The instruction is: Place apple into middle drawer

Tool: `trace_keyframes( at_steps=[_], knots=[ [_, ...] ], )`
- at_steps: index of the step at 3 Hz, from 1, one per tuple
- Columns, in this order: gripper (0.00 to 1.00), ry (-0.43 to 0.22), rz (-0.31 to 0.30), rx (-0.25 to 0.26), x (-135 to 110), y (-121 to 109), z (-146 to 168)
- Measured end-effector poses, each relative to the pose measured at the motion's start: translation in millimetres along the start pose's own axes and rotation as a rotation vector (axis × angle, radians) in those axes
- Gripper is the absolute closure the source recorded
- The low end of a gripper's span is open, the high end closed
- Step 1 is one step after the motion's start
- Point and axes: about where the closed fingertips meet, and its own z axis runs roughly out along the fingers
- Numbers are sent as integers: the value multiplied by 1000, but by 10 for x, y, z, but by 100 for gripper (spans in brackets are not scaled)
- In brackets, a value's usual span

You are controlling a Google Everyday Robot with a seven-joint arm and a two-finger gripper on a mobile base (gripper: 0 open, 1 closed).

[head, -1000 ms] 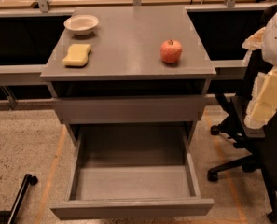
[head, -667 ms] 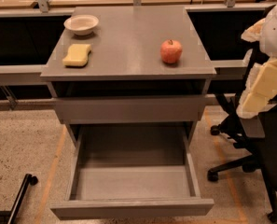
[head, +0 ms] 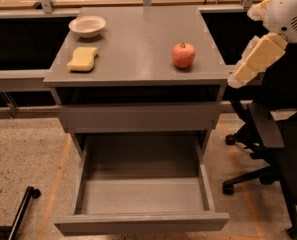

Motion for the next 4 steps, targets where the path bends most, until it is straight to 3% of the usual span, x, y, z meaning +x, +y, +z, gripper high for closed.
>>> trace_keyframes(
  at_steps=[1, 2, 3, 4],
  knots=[
    [0, 7, 8, -3, 19, 1, 13],
    [0, -37, 64, 3, 21, -112, 213],
    [0, -130, 128, -17, -47, -329, 579],
    [0, -207, 171, -92, -150, -646, 1238]
  ],
)
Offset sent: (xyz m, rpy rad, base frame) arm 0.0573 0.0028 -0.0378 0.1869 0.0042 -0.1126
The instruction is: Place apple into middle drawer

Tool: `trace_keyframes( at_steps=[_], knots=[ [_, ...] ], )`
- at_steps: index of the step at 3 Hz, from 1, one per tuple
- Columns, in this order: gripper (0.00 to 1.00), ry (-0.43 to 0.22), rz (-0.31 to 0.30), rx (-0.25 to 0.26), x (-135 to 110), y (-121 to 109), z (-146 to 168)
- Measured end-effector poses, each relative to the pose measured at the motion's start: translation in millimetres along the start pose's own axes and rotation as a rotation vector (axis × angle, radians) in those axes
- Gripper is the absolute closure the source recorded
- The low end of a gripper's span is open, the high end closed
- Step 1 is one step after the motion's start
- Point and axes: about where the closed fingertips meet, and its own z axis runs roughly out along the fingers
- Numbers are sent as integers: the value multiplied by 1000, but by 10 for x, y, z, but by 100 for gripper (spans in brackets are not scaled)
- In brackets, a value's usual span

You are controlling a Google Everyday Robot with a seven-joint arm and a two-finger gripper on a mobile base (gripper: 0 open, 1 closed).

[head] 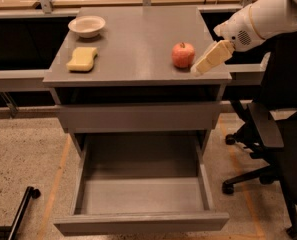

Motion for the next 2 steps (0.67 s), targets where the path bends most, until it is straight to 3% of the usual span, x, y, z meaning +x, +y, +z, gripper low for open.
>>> trace_keyframes(
  at_steps=[1, 2],
  knots=[
    [0, 6, 2, 0, 13, 29, 31],
    [0, -62, 48, 0, 54, 31, 227]
  ],
)
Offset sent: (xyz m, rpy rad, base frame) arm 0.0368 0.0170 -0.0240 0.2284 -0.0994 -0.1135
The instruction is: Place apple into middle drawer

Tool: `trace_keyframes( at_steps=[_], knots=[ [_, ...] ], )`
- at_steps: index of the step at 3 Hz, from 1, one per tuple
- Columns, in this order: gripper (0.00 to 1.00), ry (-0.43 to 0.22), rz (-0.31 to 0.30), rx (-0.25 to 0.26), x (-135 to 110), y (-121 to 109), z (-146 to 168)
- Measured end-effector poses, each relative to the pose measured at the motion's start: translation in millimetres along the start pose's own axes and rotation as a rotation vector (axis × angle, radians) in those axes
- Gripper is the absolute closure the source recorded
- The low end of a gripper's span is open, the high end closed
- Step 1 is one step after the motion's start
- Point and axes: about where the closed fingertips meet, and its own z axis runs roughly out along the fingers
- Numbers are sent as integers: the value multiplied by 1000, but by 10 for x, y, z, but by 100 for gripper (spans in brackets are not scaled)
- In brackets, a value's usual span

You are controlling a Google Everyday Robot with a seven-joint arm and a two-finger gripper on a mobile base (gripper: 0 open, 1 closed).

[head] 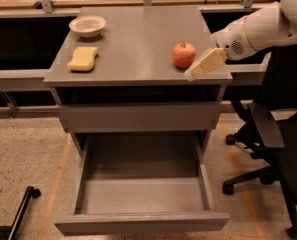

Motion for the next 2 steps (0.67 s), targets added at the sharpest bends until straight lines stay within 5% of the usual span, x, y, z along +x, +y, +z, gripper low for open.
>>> trace_keyframes(
  at_steps=[2],
  knots=[
    [0, -128, 16, 77, -199, -421, 532]
  ],
)
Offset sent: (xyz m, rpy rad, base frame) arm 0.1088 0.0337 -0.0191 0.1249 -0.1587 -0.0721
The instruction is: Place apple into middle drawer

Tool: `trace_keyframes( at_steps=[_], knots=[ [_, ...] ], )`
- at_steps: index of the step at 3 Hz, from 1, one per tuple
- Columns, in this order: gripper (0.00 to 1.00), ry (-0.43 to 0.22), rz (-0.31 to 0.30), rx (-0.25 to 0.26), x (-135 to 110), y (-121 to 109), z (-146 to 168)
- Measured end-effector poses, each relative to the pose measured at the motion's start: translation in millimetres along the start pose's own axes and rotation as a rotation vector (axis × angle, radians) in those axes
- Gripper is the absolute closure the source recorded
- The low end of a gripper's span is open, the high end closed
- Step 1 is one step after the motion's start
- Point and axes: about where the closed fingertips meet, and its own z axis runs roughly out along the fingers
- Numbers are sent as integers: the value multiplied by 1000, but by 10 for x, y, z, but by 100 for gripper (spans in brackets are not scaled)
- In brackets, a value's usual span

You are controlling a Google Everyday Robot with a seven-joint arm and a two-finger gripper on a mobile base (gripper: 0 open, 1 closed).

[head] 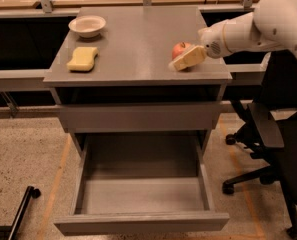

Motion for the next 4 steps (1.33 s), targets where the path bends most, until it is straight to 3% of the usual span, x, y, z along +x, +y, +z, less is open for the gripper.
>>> trace_keyframes(
  at_steps=[2, 3, 4],
  knots=[
    [0, -2, 51, -6, 120, -397, 637],
    [0, 5, 74, -4, 202, -471, 711],
    [18, 29, 80, 11, 251, -470, 684]
  ],
)
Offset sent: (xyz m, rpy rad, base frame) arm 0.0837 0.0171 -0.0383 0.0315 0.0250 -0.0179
